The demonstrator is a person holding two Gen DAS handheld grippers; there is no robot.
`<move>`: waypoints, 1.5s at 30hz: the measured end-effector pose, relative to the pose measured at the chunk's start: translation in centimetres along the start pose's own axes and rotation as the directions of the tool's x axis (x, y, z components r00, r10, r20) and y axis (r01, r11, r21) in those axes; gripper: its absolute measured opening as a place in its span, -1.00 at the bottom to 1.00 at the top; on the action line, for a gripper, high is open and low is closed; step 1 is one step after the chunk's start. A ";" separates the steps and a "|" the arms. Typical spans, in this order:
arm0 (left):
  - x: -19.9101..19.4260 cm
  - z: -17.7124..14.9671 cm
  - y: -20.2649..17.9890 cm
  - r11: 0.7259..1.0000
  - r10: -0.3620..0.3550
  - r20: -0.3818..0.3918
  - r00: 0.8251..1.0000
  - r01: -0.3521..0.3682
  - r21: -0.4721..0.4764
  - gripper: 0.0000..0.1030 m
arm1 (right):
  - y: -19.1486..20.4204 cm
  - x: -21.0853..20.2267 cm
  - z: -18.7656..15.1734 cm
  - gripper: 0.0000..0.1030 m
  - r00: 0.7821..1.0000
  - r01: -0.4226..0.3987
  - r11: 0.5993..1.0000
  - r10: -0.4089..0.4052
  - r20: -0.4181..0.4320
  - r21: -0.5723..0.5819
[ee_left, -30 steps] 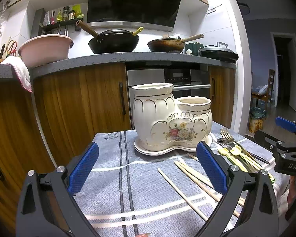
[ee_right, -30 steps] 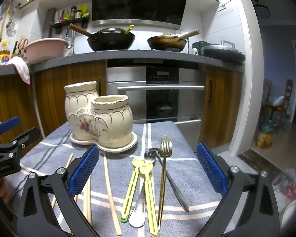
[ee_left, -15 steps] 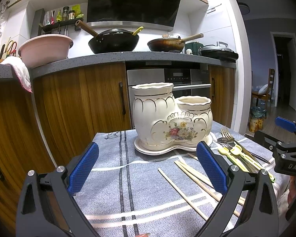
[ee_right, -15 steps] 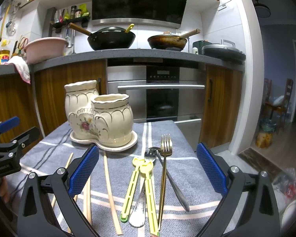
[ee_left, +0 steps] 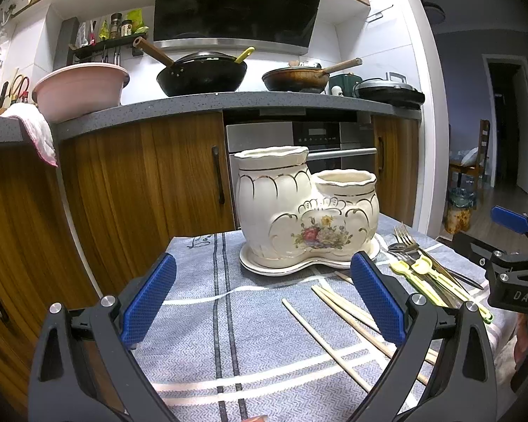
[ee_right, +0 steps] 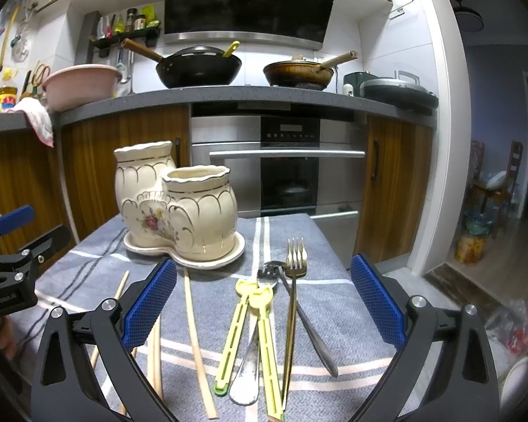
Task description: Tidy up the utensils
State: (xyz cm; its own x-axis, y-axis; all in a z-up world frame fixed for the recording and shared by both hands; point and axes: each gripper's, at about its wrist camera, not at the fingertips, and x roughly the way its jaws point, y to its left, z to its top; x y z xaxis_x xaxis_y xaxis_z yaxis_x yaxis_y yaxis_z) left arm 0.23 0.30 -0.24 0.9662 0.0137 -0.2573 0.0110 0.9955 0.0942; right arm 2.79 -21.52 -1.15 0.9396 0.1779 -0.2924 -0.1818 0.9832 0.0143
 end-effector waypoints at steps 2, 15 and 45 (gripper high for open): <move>0.0 0.0 0.0 1.000 0.001 0.000 1.000 -0.001 -0.001 0.90 | 0.1 0.0 -0.1 0.91 1.000 0.002 1.000 -0.002 0.003 -0.005; -0.2 0.1 0.1 1.000 -0.002 -0.007 1.000 0.002 -0.003 0.90 | 0.1 0.1 -0.1 0.91 1.000 0.009 1.000 -0.009 0.002 -0.005; 3.4 -1.0 -0.5 0.996 -0.088 -0.269 0.959 0.085 -0.024 0.90 | -5.9 2.5 0.1 0.91 0.984 0.095 0.986 -0.072 -0.162 0.139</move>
State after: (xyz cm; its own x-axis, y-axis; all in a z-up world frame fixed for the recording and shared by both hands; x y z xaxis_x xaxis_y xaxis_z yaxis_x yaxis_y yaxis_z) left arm 3.27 -0.10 -2.14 0.8564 -0.0496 -0.5140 0.0872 0.9950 0.0493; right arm 6.29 -26.86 -1.88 0.8907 0.0976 -0.4441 -0.0492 0.9916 0.1193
